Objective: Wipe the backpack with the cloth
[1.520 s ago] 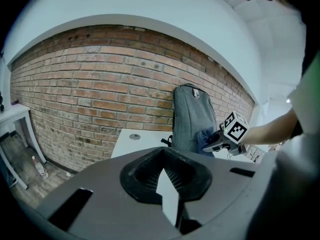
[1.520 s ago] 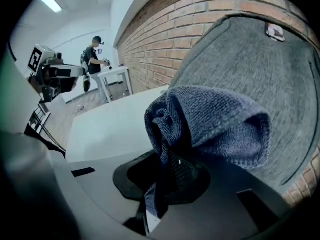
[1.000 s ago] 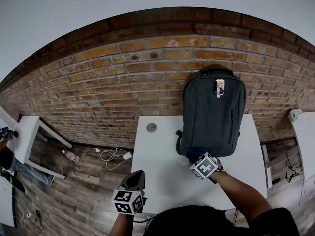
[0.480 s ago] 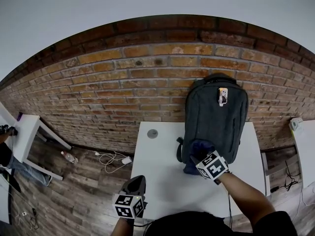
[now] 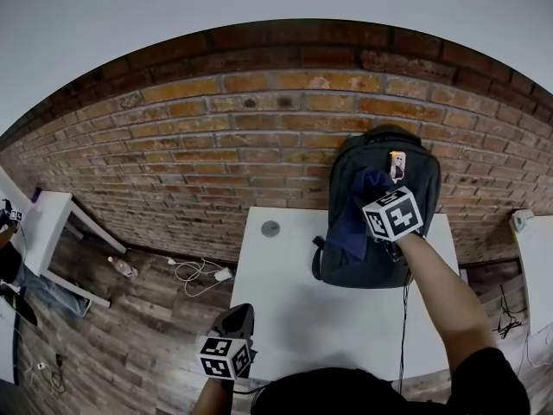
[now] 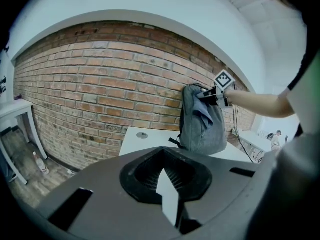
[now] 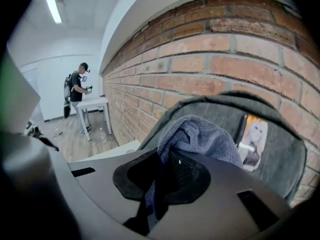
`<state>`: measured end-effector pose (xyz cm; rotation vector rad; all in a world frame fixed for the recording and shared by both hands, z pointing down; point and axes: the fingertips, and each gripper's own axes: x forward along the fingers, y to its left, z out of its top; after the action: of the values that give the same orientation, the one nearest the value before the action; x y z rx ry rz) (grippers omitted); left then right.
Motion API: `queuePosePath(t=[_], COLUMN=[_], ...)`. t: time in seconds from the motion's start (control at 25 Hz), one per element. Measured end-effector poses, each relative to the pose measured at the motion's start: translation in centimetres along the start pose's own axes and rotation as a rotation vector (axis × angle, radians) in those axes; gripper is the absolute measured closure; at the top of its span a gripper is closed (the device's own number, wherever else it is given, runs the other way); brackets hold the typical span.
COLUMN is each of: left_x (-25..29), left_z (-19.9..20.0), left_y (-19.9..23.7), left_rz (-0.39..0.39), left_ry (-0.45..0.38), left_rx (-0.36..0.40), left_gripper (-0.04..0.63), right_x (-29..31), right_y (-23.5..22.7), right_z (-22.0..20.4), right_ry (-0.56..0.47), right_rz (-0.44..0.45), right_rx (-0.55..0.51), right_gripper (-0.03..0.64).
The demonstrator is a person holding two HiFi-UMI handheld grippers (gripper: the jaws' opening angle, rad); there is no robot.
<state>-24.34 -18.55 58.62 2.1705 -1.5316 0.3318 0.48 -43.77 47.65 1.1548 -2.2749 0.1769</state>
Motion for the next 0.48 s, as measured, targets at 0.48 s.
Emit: queuePosePath(t=[0.48], left_x=[-0.4], left_z=[0.2], left_y=[0.8], left_rz=[0.027], left_ry=[-0.017], left_rx=[-0.024], left_gripper=[0.598], right_x=[1.3], right_y=[-1.7], right_z=[7.1], right_ry=[-0.117], right_rz=[-0.045], right_rx=[0.026], right_gripper=[0.577])
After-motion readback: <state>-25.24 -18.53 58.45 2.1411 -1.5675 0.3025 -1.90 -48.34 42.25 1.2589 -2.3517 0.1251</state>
